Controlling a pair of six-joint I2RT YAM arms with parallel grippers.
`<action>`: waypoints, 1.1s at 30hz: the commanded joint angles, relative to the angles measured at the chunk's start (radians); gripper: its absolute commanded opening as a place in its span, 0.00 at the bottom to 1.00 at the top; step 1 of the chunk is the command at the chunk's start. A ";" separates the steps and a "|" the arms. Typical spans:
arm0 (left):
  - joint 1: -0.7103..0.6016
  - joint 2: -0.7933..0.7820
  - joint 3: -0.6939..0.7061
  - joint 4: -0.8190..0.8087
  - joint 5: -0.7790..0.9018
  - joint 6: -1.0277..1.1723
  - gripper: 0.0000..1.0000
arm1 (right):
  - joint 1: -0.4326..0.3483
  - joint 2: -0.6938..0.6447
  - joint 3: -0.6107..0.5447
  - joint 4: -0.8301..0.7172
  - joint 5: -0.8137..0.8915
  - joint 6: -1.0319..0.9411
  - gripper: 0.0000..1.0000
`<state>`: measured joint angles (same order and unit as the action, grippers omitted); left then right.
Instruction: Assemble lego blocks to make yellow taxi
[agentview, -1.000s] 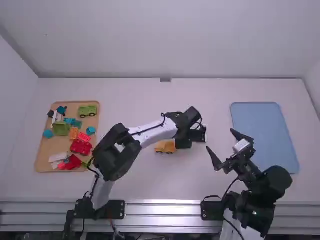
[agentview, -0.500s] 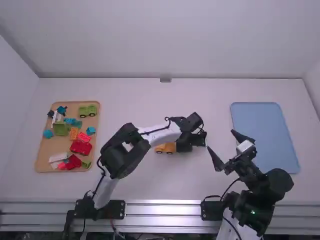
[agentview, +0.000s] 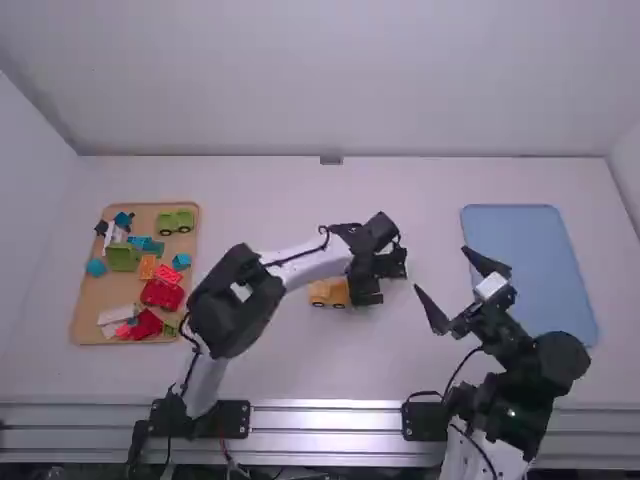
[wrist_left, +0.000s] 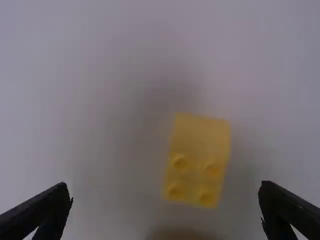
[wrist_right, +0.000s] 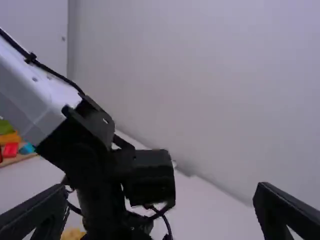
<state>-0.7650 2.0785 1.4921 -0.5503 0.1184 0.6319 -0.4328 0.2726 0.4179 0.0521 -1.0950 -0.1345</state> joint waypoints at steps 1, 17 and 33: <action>0.068 -0.145 0.020 -0.014 0.003 -0.015 0.99 | 0.034 0.134 0.009 0.076 -0.005 0.068 0.99; 0.452 -0.680 -0.431 0.150 0.502 0.123 0.99 | 0.542 1.038 0.647 -0.335 0.183 -0.570 0.99; 0.560 -0.863 -0.904 0.547 0.435 0.101 0.99 | 0.661 1.454 0.858 -0.788 0.184 -1.076 0.99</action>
<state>-0.2127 1.2293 0.6033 -0.0216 0.4908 0.7086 0.2455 1.7348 1.2499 -0.7143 -0.8558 -1.1320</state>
